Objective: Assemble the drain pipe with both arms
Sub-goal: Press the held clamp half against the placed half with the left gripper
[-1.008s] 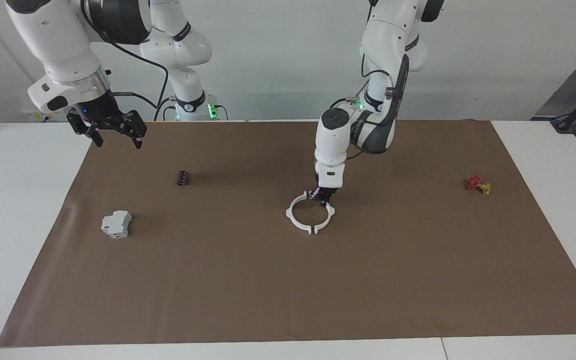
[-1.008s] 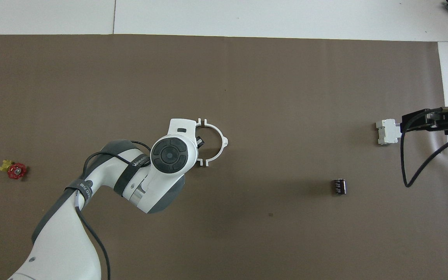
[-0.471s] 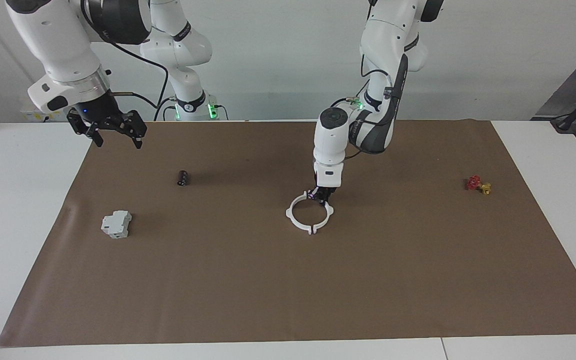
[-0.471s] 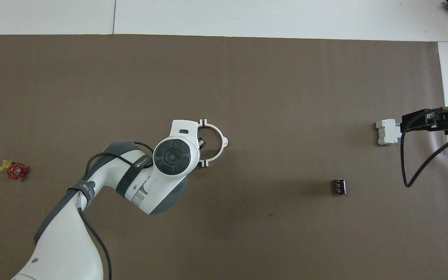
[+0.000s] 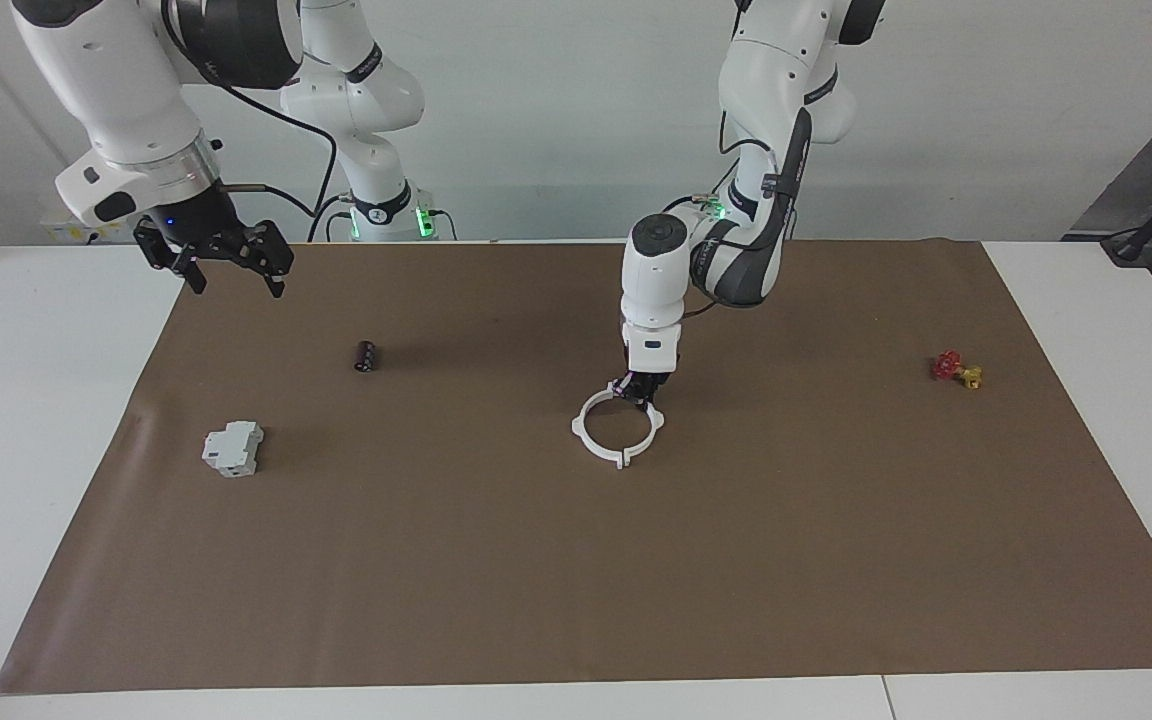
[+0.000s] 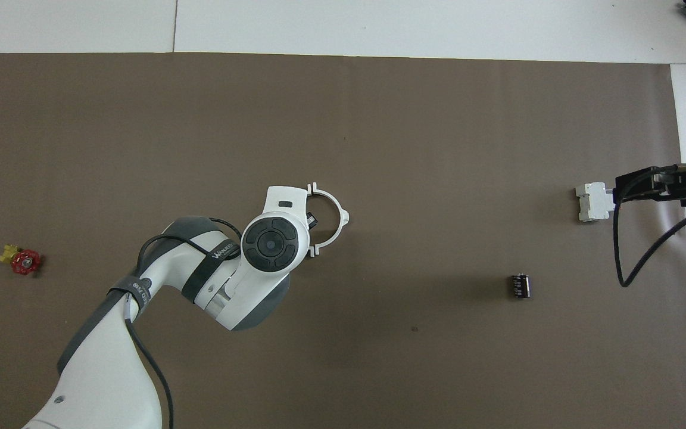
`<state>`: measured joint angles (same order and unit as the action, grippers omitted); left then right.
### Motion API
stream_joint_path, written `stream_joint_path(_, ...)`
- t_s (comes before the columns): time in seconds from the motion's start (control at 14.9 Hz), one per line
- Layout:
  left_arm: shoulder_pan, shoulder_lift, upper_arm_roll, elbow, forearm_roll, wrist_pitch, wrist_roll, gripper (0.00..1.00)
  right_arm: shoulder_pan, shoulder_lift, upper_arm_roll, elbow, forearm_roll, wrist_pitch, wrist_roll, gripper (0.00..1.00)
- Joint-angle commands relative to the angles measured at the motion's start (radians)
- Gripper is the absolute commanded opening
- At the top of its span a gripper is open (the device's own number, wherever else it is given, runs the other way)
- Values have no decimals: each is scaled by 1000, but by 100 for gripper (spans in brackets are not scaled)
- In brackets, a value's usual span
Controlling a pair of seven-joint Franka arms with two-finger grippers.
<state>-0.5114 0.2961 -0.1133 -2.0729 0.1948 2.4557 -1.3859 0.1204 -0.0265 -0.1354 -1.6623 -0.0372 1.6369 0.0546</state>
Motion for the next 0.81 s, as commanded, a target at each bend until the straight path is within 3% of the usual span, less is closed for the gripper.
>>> stream_joint_path(0.0, -21, 15, 20, 19, 26, -21, -30, 0, -5, -9, 4, -2, -7, -14, 4, 100)
stream_joint_path(0.74, -19, 20, 34, 40, 29, -21, -35, 0, -5, -10, 4, -4, -7, -12, 4, 100)
